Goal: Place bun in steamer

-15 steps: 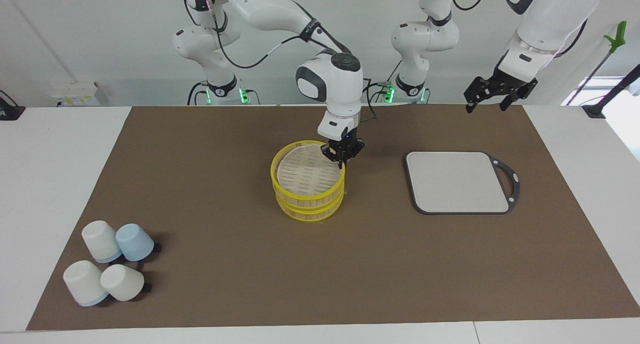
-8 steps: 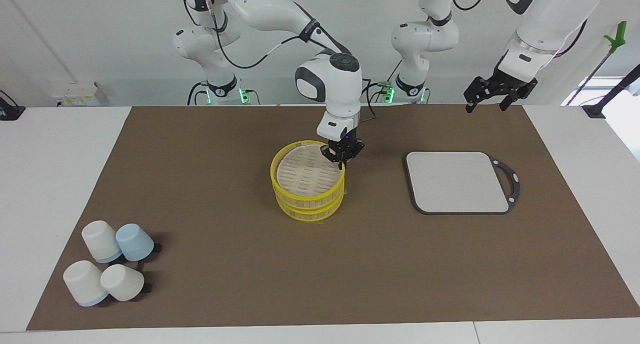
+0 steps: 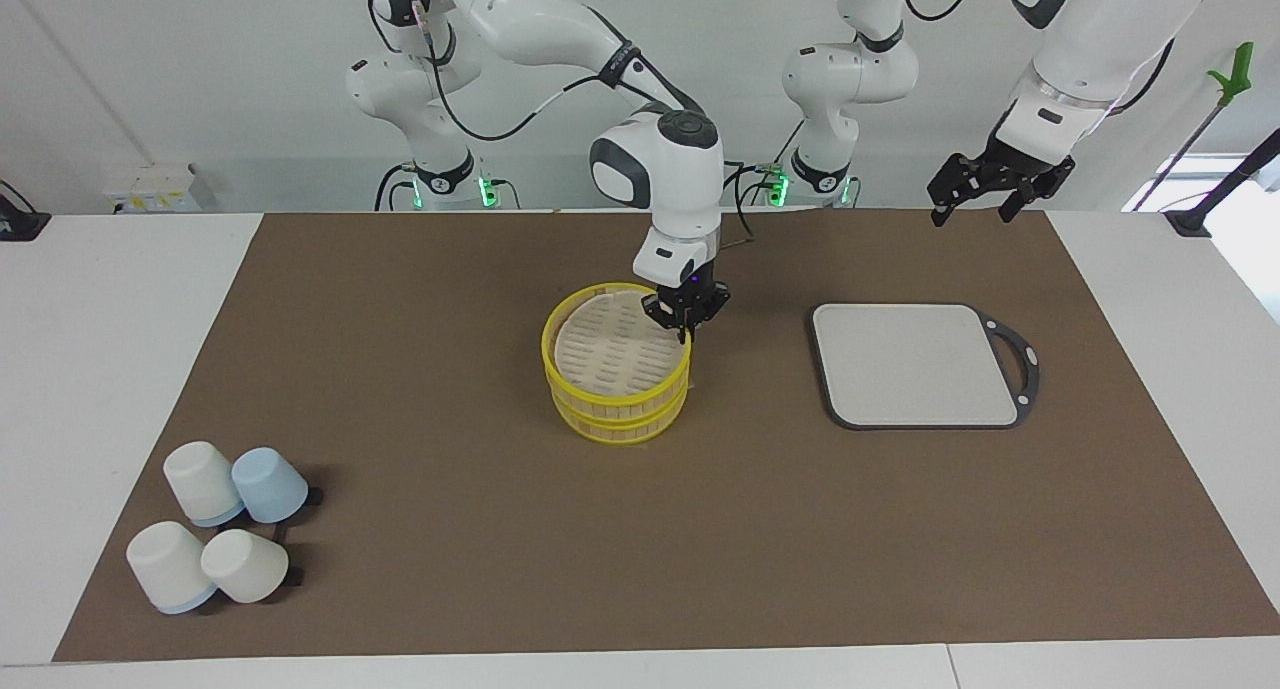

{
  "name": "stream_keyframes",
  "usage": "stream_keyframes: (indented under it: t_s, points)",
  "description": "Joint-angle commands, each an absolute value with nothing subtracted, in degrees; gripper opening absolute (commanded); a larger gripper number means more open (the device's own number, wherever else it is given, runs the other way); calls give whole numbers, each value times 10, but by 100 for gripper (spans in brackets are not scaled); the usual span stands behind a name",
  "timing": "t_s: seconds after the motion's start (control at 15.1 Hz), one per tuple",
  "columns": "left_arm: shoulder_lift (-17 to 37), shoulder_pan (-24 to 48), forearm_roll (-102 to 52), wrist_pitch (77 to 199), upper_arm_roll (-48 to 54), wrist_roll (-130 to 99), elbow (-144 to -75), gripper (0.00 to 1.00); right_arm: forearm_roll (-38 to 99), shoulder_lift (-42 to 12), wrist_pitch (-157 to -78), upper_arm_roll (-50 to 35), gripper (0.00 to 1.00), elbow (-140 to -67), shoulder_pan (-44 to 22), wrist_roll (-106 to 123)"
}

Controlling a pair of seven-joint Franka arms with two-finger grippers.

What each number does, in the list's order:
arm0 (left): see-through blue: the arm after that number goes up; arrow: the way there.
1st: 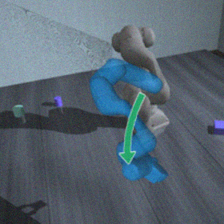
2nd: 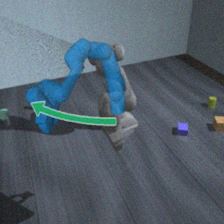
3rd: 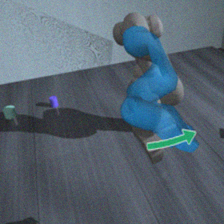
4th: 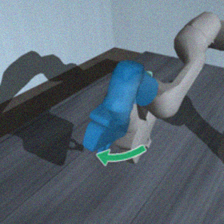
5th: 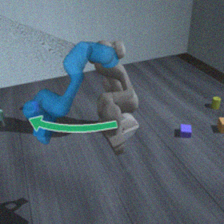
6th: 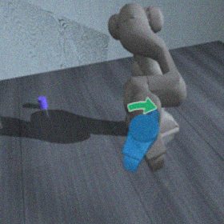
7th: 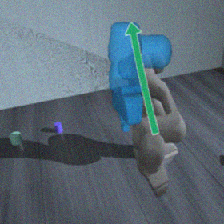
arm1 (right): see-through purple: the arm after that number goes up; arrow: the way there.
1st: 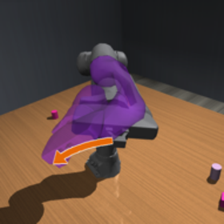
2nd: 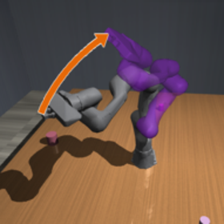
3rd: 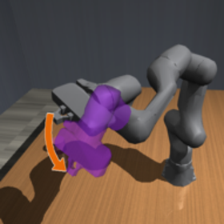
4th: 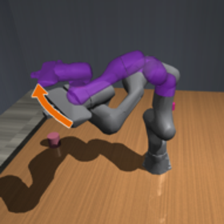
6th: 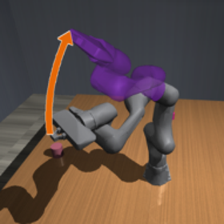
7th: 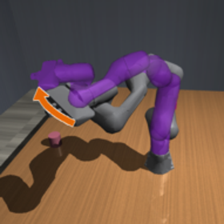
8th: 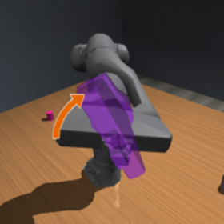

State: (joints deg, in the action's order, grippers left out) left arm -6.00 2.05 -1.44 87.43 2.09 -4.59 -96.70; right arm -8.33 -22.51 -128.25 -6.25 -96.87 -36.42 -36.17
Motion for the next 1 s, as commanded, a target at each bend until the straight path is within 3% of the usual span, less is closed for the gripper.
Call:
stream_keyframes:
  t_s: [0.0, 0.73, 0.86, 0.93]
  points:
    - [-63, 25, -5, 869, 18, -40, -962, 100, -83, -236, -1282, -65, 0, -949, -350, -340]
    - [-66, 25, -7, 868, 19, -40, -966, 100, -74, -243, -1288, -65, 0, -947, -354, -342]
    - [-67, 24, -7, 867, 18, -43, -967, 100, -75, -243, -1277, -64, 19, -939, -355, -343]
    - [-69, 22, -7, 866, 18, -44, -968, 100, -75, -243, -1268, -64, 37, -937, -356, -344]
